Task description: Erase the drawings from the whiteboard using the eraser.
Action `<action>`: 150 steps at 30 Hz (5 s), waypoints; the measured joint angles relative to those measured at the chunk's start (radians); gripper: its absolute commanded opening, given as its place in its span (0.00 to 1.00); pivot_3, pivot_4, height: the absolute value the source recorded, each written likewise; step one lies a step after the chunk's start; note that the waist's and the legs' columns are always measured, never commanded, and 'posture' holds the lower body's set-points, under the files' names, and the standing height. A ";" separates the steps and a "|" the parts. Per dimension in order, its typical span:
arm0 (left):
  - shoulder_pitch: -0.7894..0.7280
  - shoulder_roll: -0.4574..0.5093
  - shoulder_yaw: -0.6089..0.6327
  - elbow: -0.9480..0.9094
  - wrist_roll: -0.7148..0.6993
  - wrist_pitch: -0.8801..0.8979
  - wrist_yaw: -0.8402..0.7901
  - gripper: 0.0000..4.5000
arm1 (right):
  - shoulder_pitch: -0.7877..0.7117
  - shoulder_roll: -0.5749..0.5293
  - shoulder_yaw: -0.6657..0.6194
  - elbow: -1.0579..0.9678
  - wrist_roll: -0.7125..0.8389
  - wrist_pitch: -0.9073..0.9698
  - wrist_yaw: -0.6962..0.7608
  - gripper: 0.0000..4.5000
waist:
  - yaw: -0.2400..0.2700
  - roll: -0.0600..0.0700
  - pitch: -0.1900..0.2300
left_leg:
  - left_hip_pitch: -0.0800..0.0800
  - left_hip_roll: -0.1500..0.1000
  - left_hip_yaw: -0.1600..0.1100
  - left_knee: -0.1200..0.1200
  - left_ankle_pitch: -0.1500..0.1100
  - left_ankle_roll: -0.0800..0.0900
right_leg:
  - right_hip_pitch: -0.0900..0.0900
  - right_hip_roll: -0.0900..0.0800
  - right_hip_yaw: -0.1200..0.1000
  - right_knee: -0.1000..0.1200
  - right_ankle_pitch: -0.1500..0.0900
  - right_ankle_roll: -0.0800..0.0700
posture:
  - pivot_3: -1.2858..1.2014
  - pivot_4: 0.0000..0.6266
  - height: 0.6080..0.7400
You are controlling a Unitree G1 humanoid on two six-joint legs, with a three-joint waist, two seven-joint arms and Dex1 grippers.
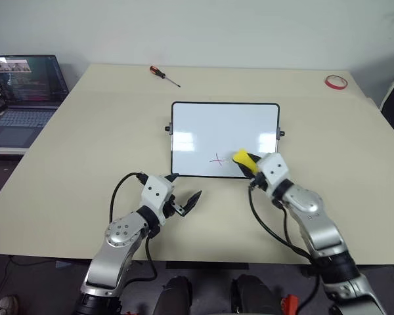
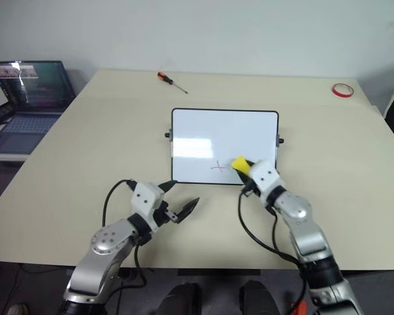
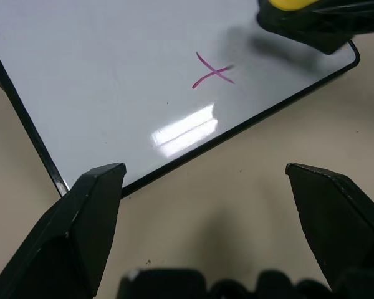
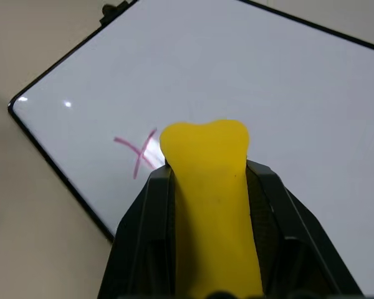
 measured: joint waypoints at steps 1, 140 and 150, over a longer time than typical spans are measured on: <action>-0.001 0.002 0.001 0.001 0.000 0.000 0.000 1.00 | -0.035 0.017 0.012 0.050 -0.009 -0.024 -0.011 0.27 | 0.000 0.000 0.000 | 0.000 0.000 0.000 0.000 0.000 0.000 | 0.000 0.000 0.000 0.000 0.000 0.000 | 0.52 0.24 1.00; -0.736 -0.245 -0.292 0.813 -0.006 -0.248 -0.677 1.00 | 0.405 -0.035 -0.569 -0.709 0.122 1.030 -0.176 0.27 | -0.001 -0.002 0.000 | -0.002 -0.001 0.001 -0.003 0.006 -0.002 | -0.002 0.002 -0.003 0.002 0.000 0.000 | 0.52 0.24 1.00; -0.737 -0.242 -0.288 0.826 0.026 -0.270 -0.676 1.00 | 0.351 -0.022 -0.556 -0.691 0.165 1.029 -0.192 0.27 | 0.000 -0.002 0.000 | -0.002 -0.001 0.000 -0.002 0.006 -0.002 | -0.002 0.002 -0.003 0.003 0.000 -0.001 | 0.52 0.24 1.00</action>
